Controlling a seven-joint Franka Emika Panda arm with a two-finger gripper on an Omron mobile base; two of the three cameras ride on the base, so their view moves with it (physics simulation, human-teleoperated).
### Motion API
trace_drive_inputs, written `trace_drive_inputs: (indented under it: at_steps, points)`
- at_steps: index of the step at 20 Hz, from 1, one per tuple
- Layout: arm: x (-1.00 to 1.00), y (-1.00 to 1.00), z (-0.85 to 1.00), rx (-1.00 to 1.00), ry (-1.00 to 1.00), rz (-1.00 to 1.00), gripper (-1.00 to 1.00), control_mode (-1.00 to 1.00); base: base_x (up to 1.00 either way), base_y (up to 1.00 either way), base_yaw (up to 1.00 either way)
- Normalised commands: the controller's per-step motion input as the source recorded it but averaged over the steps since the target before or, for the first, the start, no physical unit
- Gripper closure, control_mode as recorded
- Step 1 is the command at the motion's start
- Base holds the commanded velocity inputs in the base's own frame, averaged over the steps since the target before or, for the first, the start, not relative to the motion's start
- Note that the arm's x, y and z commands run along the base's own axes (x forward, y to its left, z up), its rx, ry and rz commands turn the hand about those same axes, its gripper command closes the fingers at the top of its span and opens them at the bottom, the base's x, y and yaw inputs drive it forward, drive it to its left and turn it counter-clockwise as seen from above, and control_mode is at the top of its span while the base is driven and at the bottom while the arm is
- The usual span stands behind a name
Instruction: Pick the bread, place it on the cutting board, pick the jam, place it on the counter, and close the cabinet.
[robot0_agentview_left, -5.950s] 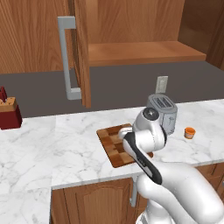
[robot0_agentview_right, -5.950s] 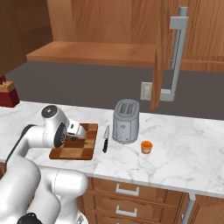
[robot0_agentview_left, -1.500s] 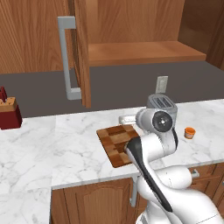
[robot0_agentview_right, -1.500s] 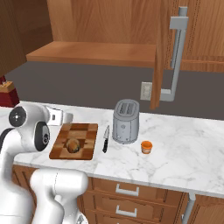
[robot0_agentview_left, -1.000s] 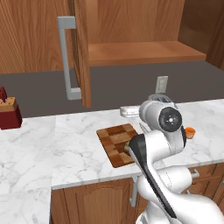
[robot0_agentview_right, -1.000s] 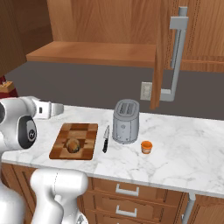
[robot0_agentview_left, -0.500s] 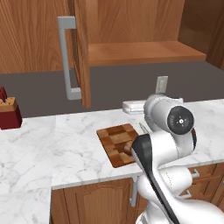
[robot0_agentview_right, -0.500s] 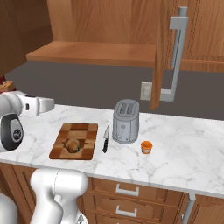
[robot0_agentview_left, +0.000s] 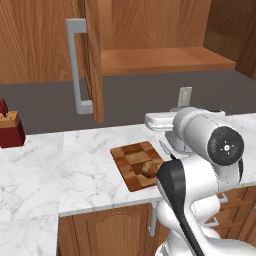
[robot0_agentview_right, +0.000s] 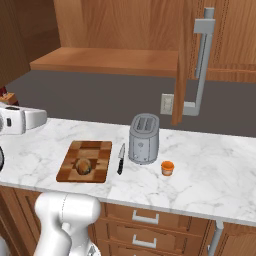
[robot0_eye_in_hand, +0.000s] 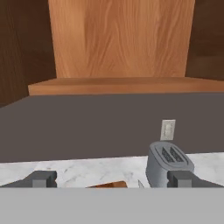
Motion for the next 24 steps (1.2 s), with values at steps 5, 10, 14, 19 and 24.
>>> trace_drive_inputs:
  at_steps: [5,10,14,19,24]
  points:
    - [-0.39,0.12,0.08,0.0,-0.07,0.0,-1.0,-1.0,0.0,0.0,0.0]
    - [-0.4,0.24,0.04,0.0,-0.07,0.0,-1.0,-1.0,0.0,0.0,0.0]
    - [-0.49,0.24,0.13,0.0,-0.07,0.0,-1.0,-1.0,0.0,0.0,0.0]
    - [-0.49,0.1,0.21,0.0,-0.11,0.0,-1.0,-1.0,0.0,0.0,0.0]
    - [-0.19,0.3,0.03,0.0,-0.06,0.0,-1.0,-1.0,0.0,0.0,0.0]
